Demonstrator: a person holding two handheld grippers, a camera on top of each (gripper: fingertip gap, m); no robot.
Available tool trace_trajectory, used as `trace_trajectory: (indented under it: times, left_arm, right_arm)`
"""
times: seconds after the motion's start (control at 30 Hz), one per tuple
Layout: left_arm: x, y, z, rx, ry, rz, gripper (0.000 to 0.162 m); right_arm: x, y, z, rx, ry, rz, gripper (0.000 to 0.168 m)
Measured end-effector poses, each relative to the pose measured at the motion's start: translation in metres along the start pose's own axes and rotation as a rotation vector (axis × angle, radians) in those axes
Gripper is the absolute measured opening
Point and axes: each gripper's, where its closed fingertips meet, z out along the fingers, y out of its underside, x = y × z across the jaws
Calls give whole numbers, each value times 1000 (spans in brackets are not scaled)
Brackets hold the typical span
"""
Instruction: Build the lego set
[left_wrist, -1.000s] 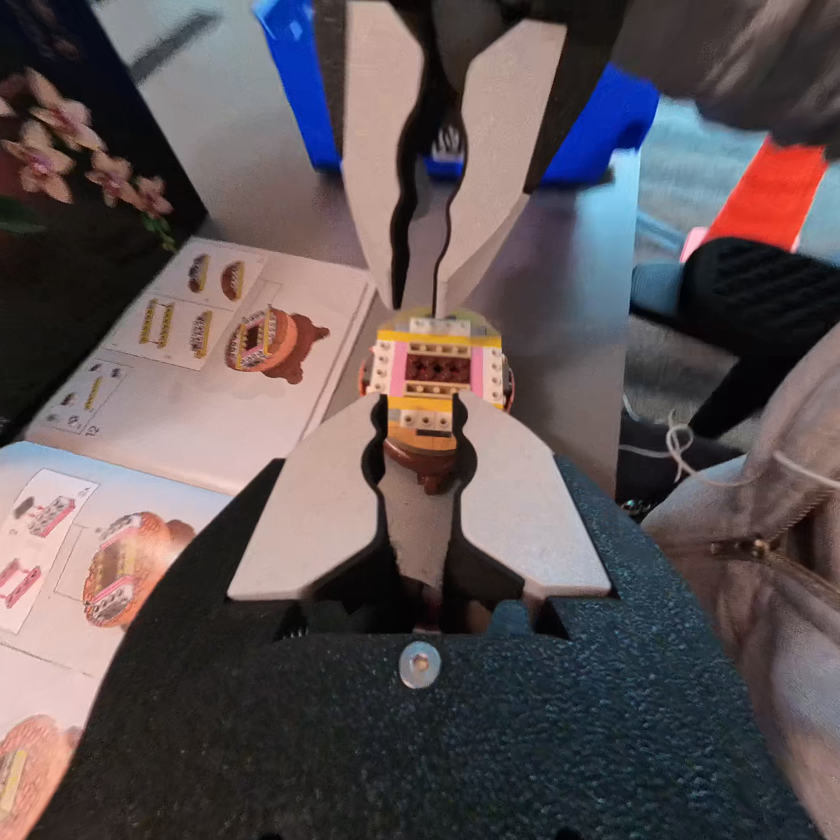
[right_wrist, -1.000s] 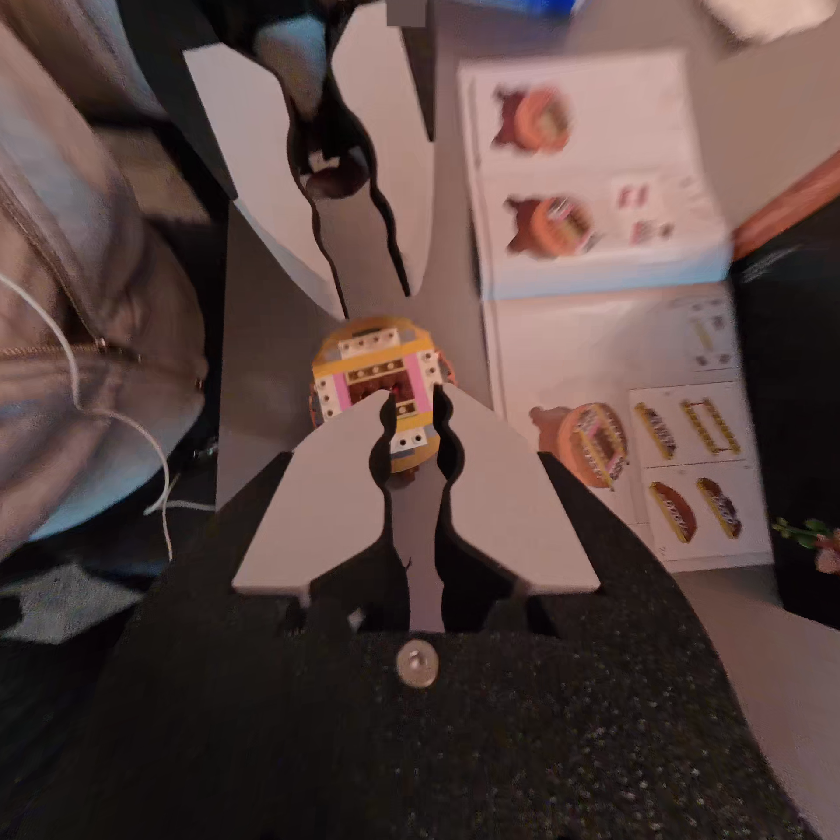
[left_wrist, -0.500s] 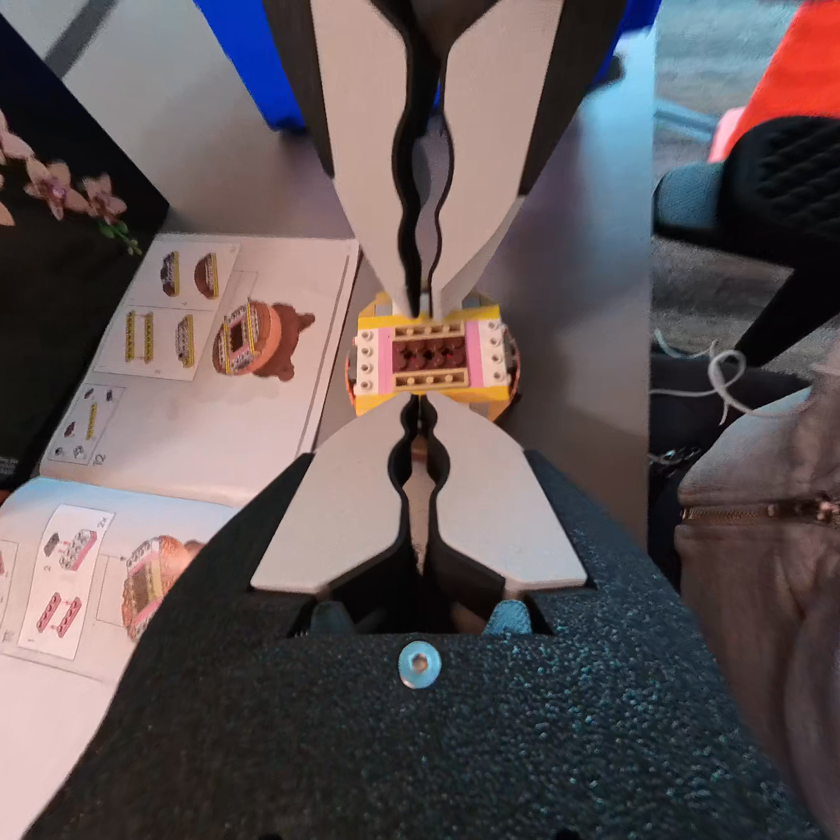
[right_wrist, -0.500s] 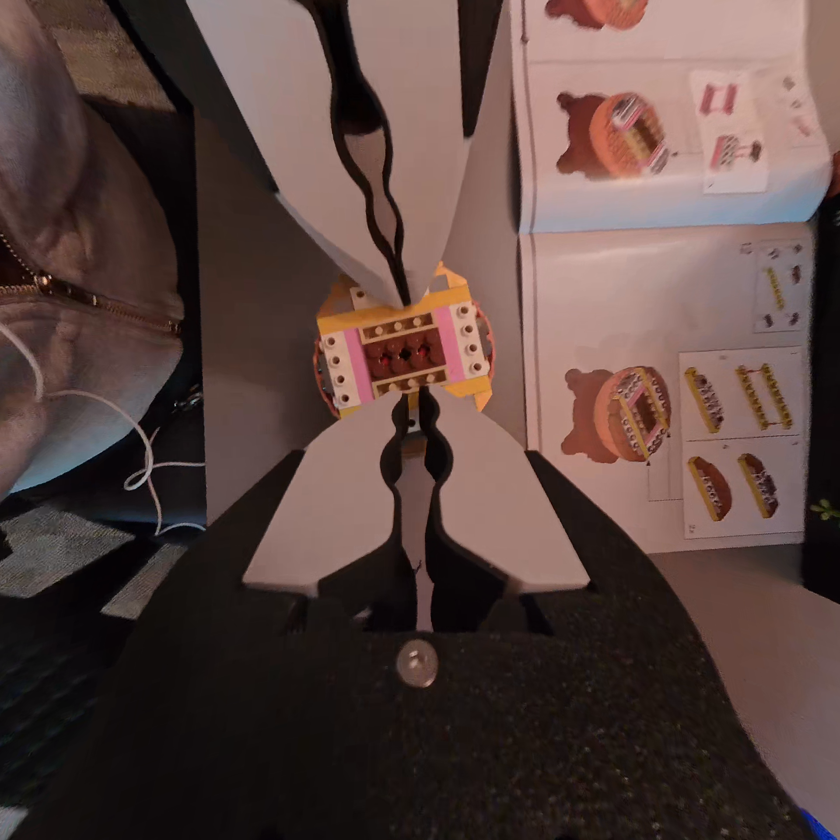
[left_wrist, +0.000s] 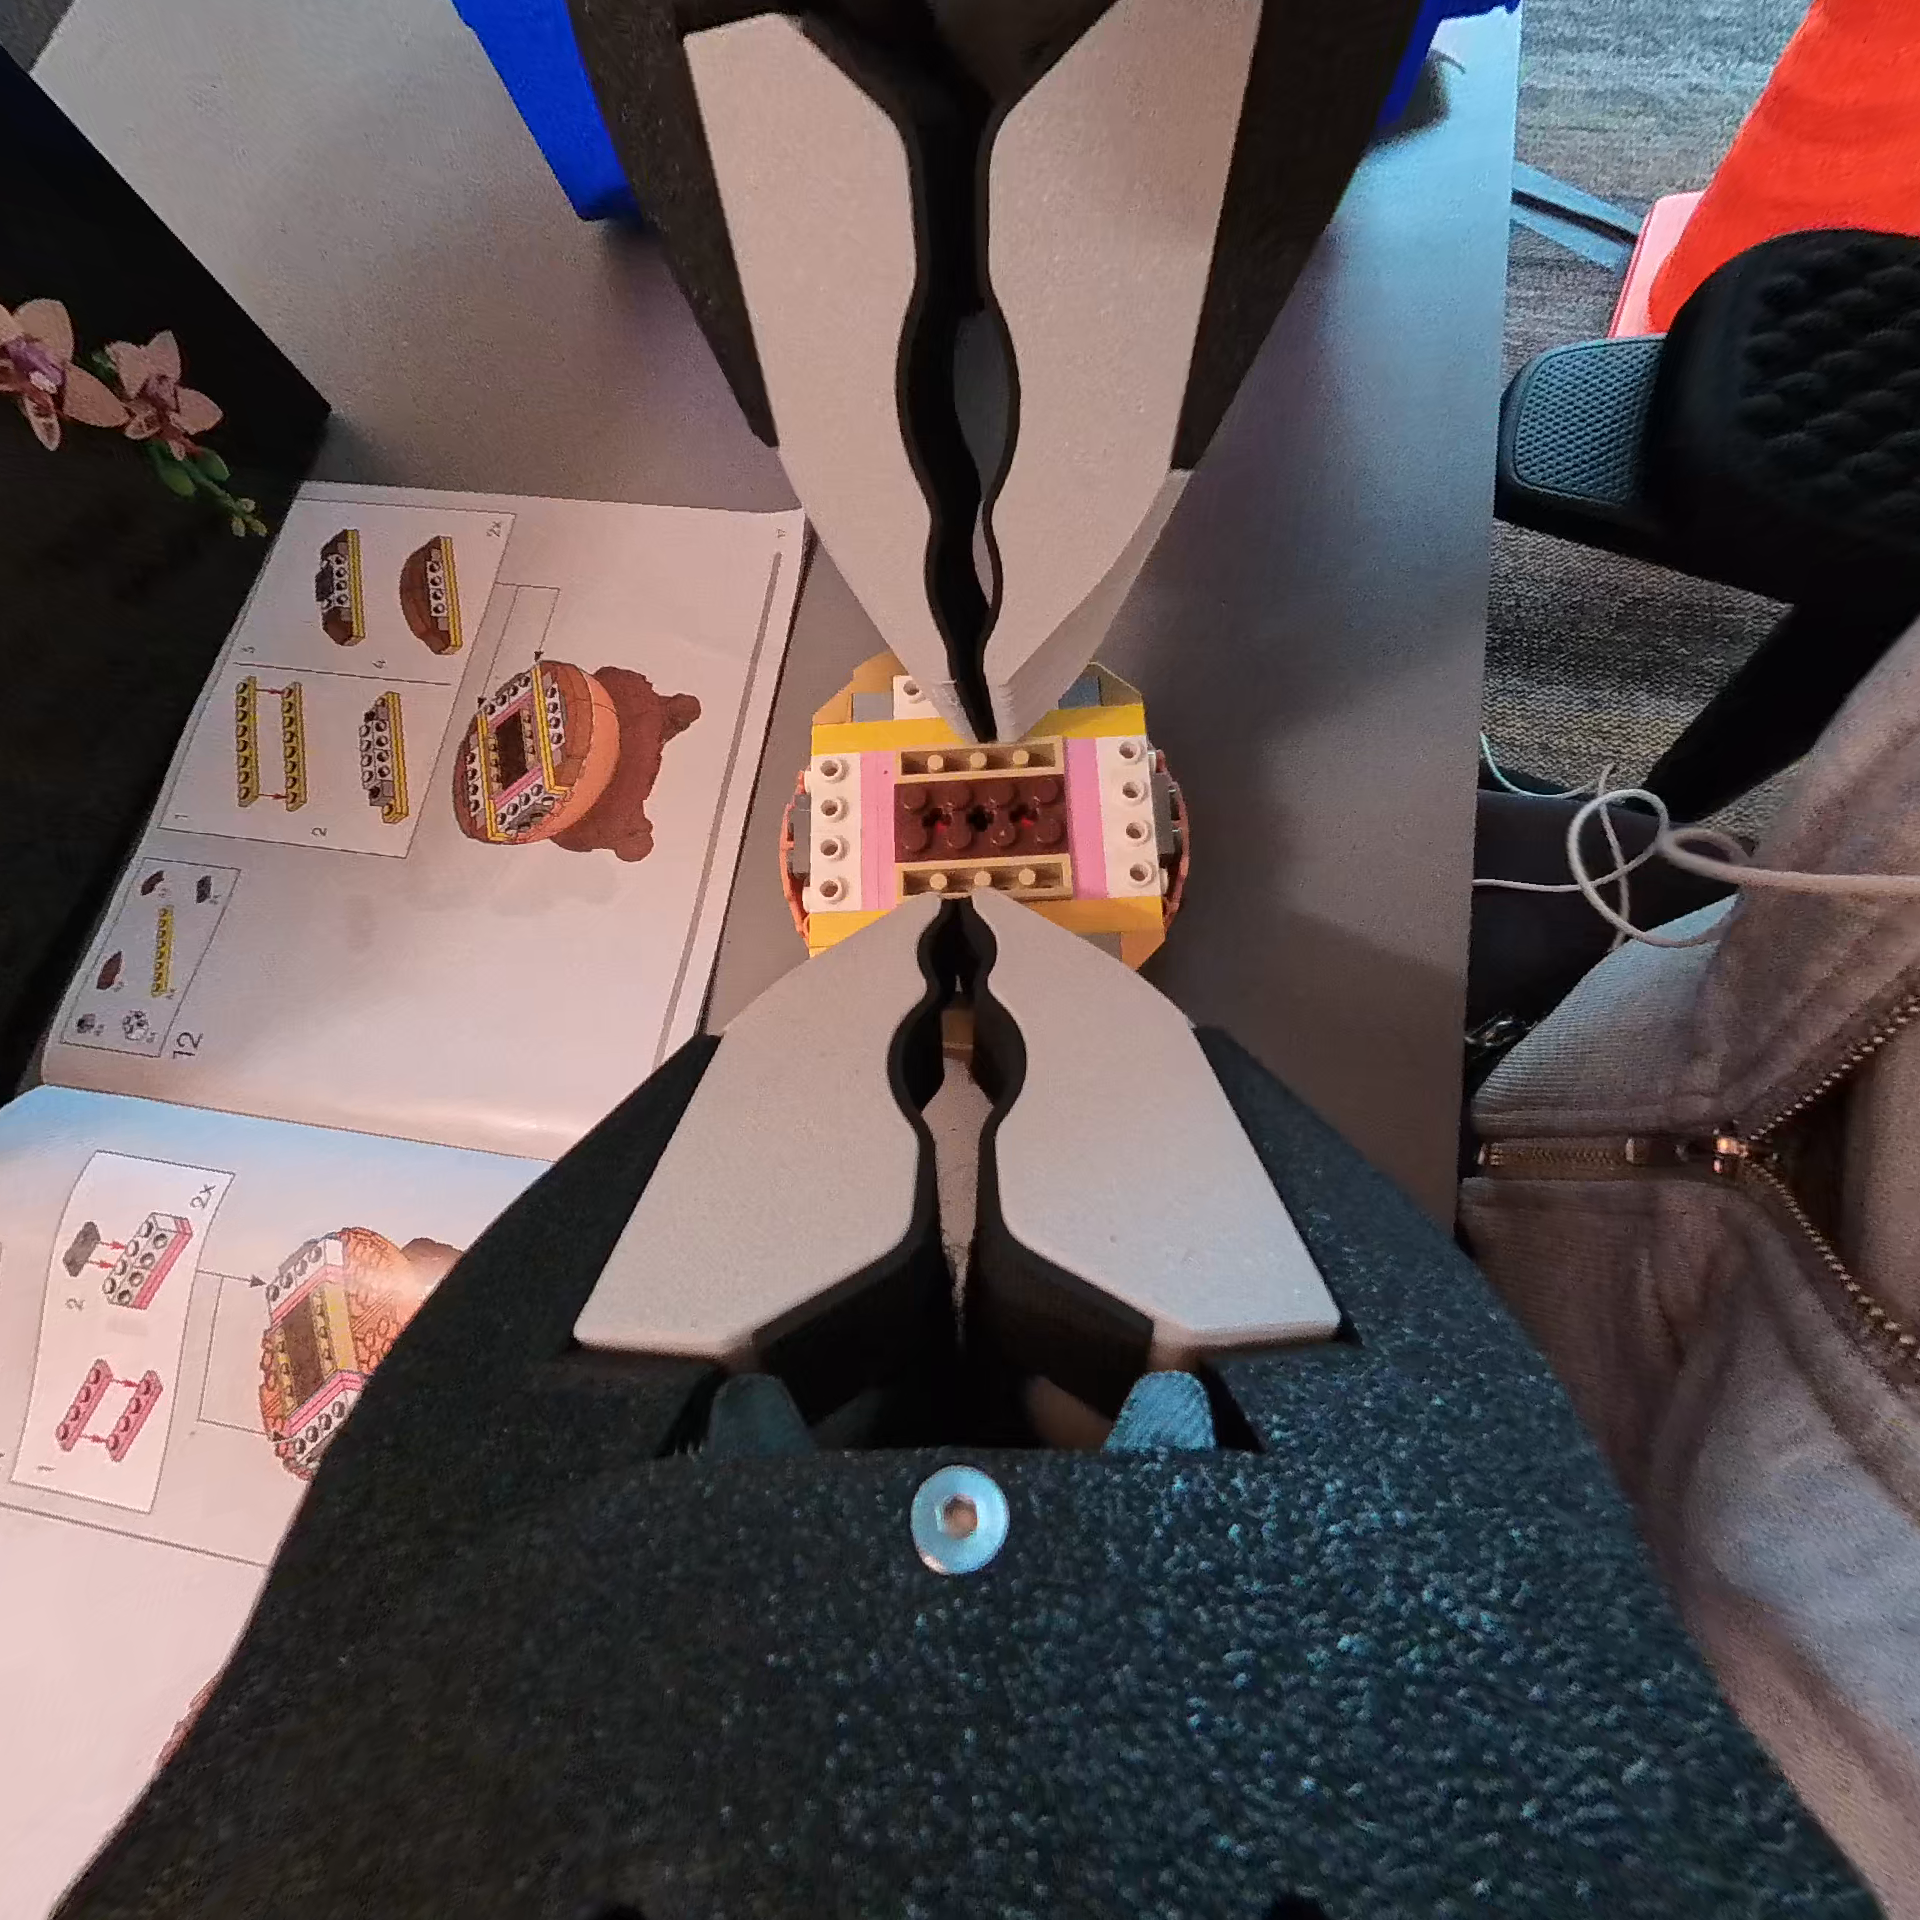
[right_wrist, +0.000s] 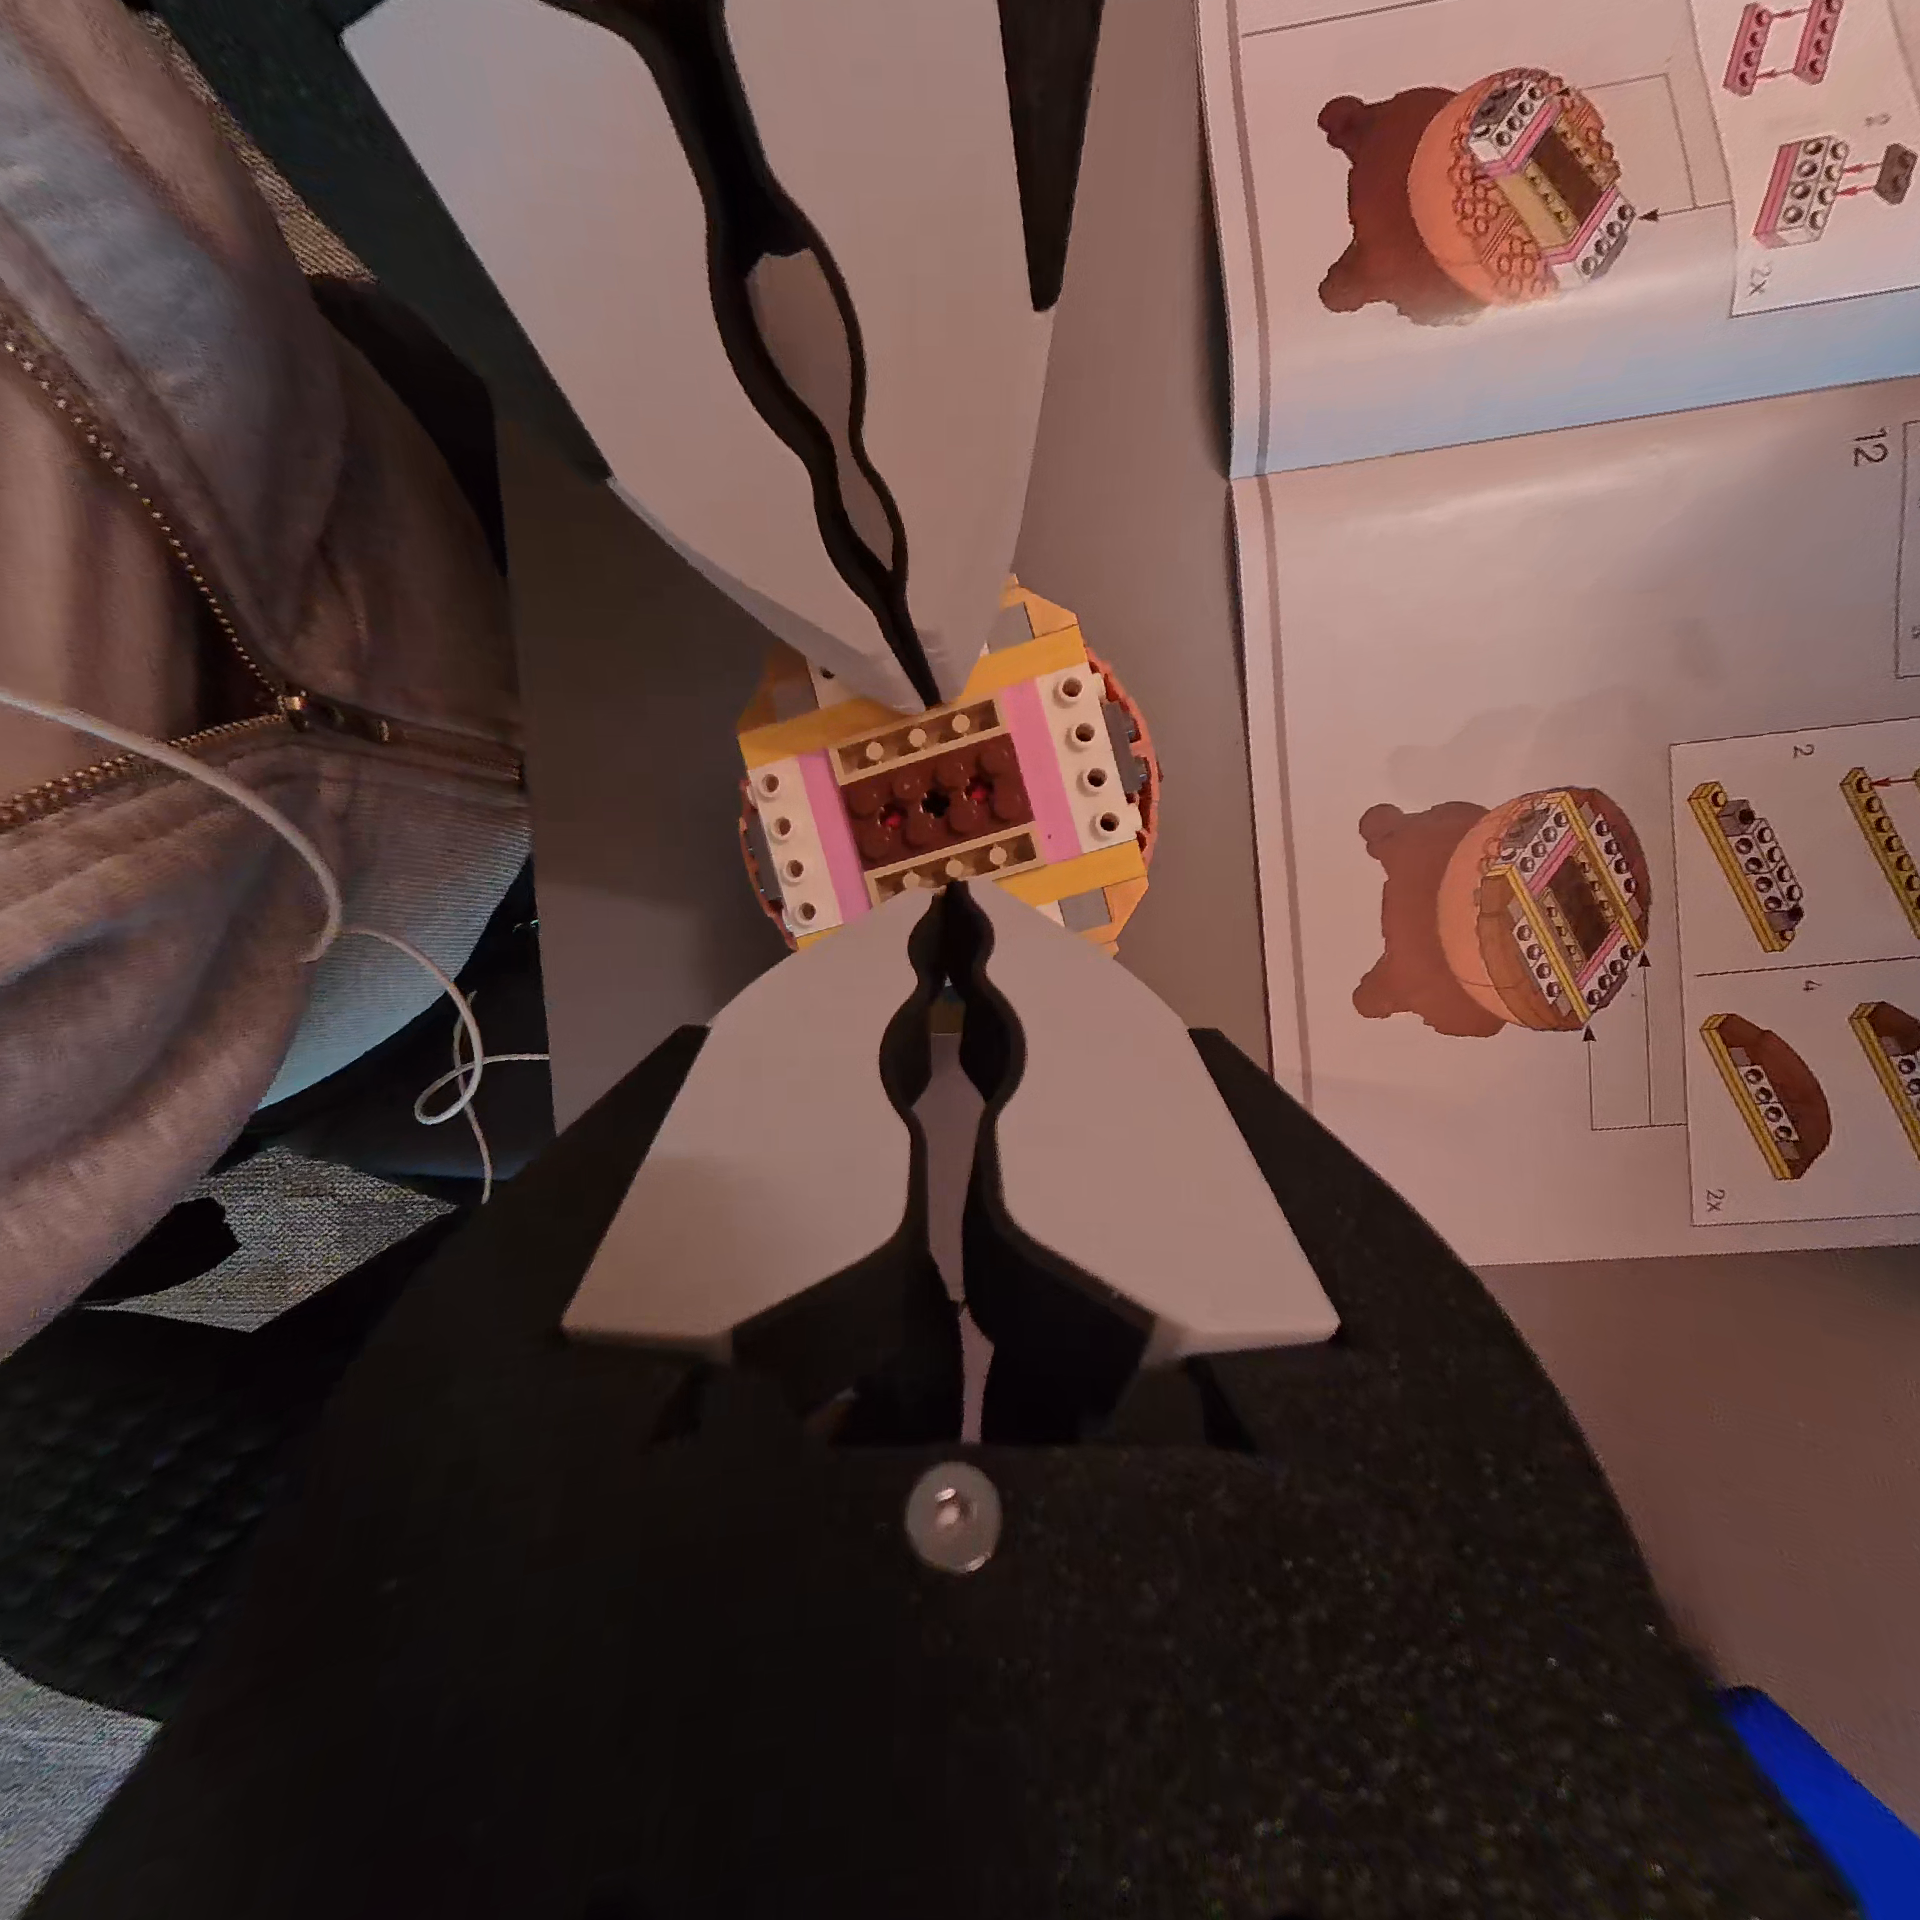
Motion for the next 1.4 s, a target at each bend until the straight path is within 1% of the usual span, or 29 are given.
trace_trajectory:
  times: [0.27, 0.4, 0.43, 0.47, 0.5, 0.53, 0.57, 0.63, 0.7, 0.73, 0.77, 0.8, 0.87, 0.9, 0.93, 0.97, 1.03, 1.1, 1.13, 1.2, 1.23, 1.27, 1.3, 1.33, 1.37, 1.4]
  left_arm:
    - [2, -1, 1, 15, 33, -20, 0]
    - [1, -1, 0, 49, 17, -1, 0]
    - [0, -2, -2, 66, 12, -14, 0]
    - [-3, -3, -6, 100, 4, -39, 0]
    - [-6, -10, -15, 173, -9, -74, 0]
    - [-12, -19, -28, 269, -28, -121, 10]
    - [-19, -28, -43, 380, -50, -161, 12]
    - [-38, -40, -78, 611, -151, -209, 15]
    - [-59, -38, -110, 783, -301, -232, 21]
    - [-67, -32, -120, 829, -369, -243, 27]
    - [-72, -27, -128, 856, -417, -243, 34]
    - [-75, -21, -133, 873, -462, -237, 39]
    - [-76, -12, -140, 898, -550, -191, 56]
    - [-75, -9, -141, 900, -585, -157, 59]
    - [-73, -6, -140, 889, -609, -129, 59]
    - [-71, -2, -137, 867, -620, -113, 60]
    - [-68, 3, -129, 830, -609, -107, 72]
    - [-68, 7, -123, 806, -615, -120, 84]
    - [-70, 9, -122, 793, -634, -118, 87]
    - [-77, 14, -123, 773, -704, -100, 84]
    - [-80, 16, -125, 764, -739, -88, 77]
    - [-83, 18, -126, 750, -763, -78, 61]
    - [-86, 20, -127, 731, -783, -73, 39]
    - [-90, 24, -127, 705, -807, -81, 19]
    - [-96, 29, -127, 660, -834, -101, 4]
    - [-101, 36, -124, 597, -849, -120, 0]
  right_arm:
    - [0, 0, 0, 28, 16, 8, 0]
    - [-1, -2, -1, 95, 63, -83, 0]
    - [-2, -3, -5, 132, 75, -62, 0]
    - [0, -12, -14, 227, 98, -21, 0]
    - [2, -24, -30, 369, 131, 21, 0]
    - [5, -35, -50, 531, 180, 55, 0]
    - [10, -43, -73, 697, 254, 74, 0]
    - [20, -43, -119, 997, 480, 96, 1]
    - [22, -28, -149, 1203, 718, 97, 7]
    - [20, -21, -157, 1258, 817, 77, 14]
    - [17, -16, -156, 1263, 878, 49, 25]
    - [17, -12, -151, 1224, 918, 36, 41]
    - [25, -3, -137, 1107, 995, 67, 84]
    - [28, 0, -131, 1055, 1026, 71, 102]
    - [29, 0, -125, 1022, 1031, 62, 111]
    - [29, 0, -120, 999, 1031, 53, 112]
    - [33, 2, -118, 1011, 1026, 90, 112]
    - [37, 3, -119, 1091, 981, 140, 108]
    - [40, 4, -122, 1149, 966, 169, 102]
    - [48, 12, -130, 1265, 959, 235, 85]
    - [53, 17, -132, 1296, 968, 261, 69]
    - [58, 23, -131, 1297, 982, 271, 47]
    - [64, 30, -128, 1267, 1008, 281, 23]
    - [71, 38, -124, 1214, 1044, 307, 5]
    - [80, 47, -118, 1147, 1076, 346, 4]
    - [87, 55, -111, 1071, 1095, 384, 3]
